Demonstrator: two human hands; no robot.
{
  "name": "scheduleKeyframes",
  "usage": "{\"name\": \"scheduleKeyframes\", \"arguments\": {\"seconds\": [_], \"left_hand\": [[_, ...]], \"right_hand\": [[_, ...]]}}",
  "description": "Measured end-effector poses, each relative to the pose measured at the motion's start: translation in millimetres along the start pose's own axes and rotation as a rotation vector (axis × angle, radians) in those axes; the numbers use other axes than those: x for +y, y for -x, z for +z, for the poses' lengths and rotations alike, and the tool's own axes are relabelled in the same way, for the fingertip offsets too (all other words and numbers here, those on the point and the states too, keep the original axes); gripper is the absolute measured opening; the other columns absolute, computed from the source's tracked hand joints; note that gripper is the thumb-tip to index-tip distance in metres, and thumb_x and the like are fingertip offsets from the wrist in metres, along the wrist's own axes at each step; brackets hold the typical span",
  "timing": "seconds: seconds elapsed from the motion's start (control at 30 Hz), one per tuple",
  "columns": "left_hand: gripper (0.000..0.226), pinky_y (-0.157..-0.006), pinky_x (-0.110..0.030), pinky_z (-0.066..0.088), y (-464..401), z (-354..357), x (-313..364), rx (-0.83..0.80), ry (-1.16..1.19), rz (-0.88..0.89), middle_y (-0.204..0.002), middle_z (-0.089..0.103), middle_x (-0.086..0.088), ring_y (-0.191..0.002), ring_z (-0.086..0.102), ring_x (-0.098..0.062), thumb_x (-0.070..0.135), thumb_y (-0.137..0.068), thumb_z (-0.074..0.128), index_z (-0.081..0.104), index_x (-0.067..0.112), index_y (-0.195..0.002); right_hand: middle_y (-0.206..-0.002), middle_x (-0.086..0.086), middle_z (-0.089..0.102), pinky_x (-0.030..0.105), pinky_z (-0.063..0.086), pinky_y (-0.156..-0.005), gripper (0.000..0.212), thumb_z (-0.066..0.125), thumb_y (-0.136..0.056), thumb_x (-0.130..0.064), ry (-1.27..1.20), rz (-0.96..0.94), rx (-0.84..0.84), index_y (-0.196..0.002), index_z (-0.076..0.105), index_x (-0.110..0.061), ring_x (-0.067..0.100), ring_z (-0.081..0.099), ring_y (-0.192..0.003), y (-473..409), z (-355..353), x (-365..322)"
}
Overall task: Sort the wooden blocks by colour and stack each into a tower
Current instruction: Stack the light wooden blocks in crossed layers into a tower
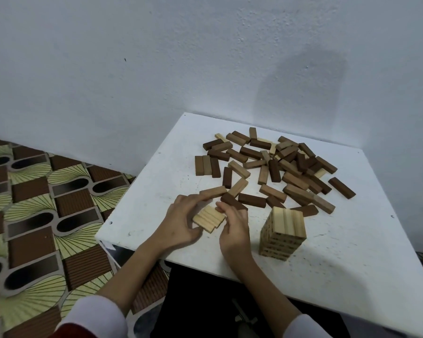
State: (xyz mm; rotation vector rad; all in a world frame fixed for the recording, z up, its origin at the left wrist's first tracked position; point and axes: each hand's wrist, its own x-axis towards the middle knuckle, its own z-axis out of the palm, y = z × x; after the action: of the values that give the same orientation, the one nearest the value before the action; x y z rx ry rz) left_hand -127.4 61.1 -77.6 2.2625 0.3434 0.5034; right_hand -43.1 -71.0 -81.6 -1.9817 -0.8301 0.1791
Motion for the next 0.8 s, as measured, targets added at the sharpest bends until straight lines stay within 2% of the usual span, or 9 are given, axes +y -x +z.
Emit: {"name": "scheduleKeyframes", "arguments": {"seconds": [0.1, 0.2, 0.33, 0.5, 0.7, 0.8], "left_hand": [[0.069, -0.092, -0.015, 0.027, 0.5, 2.2, 0.1, -0.025, -0.045, 0.015, -0.113, 0.042, 0.038, -0.109, 0.038, 0.003, 0.027, -0.067, 0.065, 0.045, 0.034, -0.132], [0.071, -0.091, -0.017, 0.029, 0.4, 2.5, 1.2, -0.011, -0.058, 0.016, -0.109, 0.048, 0.033, -0.107, 0.039, 0.001, 0.04, -0.064, 0.062, 0.046, 0.032, -0.133], [0.072, -0.089, -0.015, 0.029, -0.3, 3.1, 2.1, -0.002, -0.084, 0.01, -0.108, 0.053, 0.022, -0.105, 0.039, 0.0, 0.038, -0.064, 0.071, 0.041, 0.04, -0.13], [0.077, -0.088, -0.013, 0.028, -0.8, 5.5, -1.7, -0.008, -0.132, 0.006, -0.11, 0.05, 0.023, -0.104, 0.037, 0.003, 0.047, -0.064, 0.07, 0.042, 0.032, -0.134], [0.079, -0.085, -0.02, 0.03, -1.6, 8.1, -3.6, -0.006, -0.17, -0.002, -0.112, 0.049, 0.023, -0.104, 0.034, 0.005, 0.048, -0.065, 0.073, 0.042, 0.031, -0.135], [0.079, -0.086, -0.016, 0.028, -1.3, 7.9, -2.5, -0.007, -0.171, -0.001, -0.113, 0.052, 0.019, -0.104, 0.034, 0.004, 0.05, -0.064, 0.071, 0.042, 0.03, -0.135]], "right_hand": [[-0.102, -0.022, 0.038, 0.026, 0.042, -0.097, 0.069, 0.031, -0.078, 0.02, 0.007, 0.036, -0.043, -0.126, 0.056, -0.023, 0.014, 0.05, -0.11, -1.2, 1.2, 0.9], [-0.107, -0.01, 0.047, 0.029, 0.043, -0.094, 0.065, 0.033, -0.079, 0.019, 0.001, 0.039, -0.013, -0.127, 0.055, -0.019, 0.015, 0.051, -0.106, -2.9, 1.1, 2.8], [-0.107, 0.002, 0.058, 0.028, 0.049, -0.085, 0.052, 0.038, -0.082, 0.017, -0.077, 0.078, 0.097, -0.121, 0.057, -0.012, 0.014, 0.055, -0.093, -2.4, -0.6, 2.3], [-0.1, 0.003, 0.059, 0.021, 0.049, -0.081, 0.043, 0.041, -0.085, 0.016, -0.15, 0.13, 0.134, -0.117, 0.059, -0.007, 0.015, 0.06, -0.092, -2.8, -0.3, 2.9], [-0.101, 0.004, 0.059, 0.011, 0.047, -0.078, 0.041, 0.042, -0.087, 0.014, -0.162, 0.173, 0.098, -0.117, 0.059, -0.007, 0.015, 0.06, -0.095, -3.7, -2.2, 2.8], [-0.102, 0.003, 0.059, 0.005, 0.045, -0.074, 0.04, 0.043, -0.088, 0.013, -0.147, 0.186, 0.084, -0.118, 0.058, -0.008, 0.012, 0.059, -0.095, -4.4, -3.0, 2.7]]}}
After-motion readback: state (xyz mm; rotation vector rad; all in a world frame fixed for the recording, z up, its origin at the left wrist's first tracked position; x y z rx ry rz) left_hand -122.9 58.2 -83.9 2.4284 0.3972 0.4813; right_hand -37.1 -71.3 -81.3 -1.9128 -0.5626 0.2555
